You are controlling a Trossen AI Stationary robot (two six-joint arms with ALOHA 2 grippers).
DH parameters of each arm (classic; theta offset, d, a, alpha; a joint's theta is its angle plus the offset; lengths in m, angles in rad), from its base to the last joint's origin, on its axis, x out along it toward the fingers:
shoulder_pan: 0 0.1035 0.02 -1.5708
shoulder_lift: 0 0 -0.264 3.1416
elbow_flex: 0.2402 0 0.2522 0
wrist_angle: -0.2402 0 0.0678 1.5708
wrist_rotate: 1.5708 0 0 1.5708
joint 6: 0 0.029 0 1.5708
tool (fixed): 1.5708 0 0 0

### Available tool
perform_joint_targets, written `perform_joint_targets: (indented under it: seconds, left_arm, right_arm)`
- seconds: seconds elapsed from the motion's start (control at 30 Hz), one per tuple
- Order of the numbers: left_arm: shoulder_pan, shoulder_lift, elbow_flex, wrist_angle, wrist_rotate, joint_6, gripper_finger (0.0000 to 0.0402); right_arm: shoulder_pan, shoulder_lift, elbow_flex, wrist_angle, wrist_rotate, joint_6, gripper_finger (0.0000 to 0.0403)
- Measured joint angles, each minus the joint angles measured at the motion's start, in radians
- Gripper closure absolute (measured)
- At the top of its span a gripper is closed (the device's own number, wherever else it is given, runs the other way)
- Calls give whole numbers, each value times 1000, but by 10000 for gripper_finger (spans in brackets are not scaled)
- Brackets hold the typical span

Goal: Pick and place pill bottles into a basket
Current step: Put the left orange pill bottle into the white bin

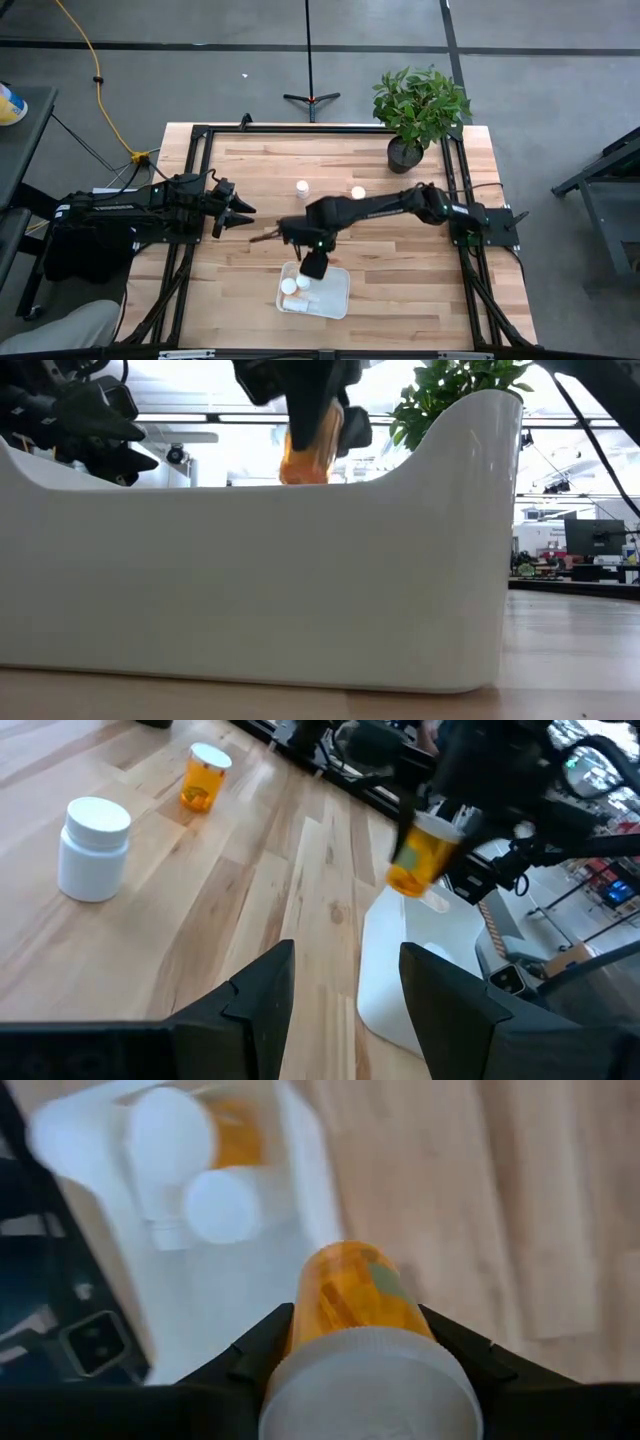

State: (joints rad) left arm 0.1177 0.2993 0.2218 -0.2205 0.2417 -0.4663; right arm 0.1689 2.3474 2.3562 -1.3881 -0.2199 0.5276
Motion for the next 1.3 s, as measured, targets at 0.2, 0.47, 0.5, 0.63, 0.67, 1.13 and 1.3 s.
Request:
perform_joint_targets:
  seconds: [0.2,0.47,0.5,0.63,0.67,1.13,1.3]
  left_arm:
    - [0,0,0,0,0,18,186]
    - [0,0,0,0,-14,21,186]
    - [0,0,0,0,-16,21,186]
    - [0,0,0,0,-17,27,186]
    - [0,0,0,0,-17,35,186]
    - [0,0,0,0,-19,51,186]
    - [0,0,0,-2,-19,51,186]
  right_arm:
    - [62,0,0,78,2,104,233]
    - [123,0,-1,169,66,239,233]
    - [129,0,-1,176,75,257,233]
    - [156,0,-1,194,101,318,233]
    - [162,0,-1,195,104,335,233]
    - [209,26,-50,219,109,506,233]
    - [205,36,-50,189,109,538,233]
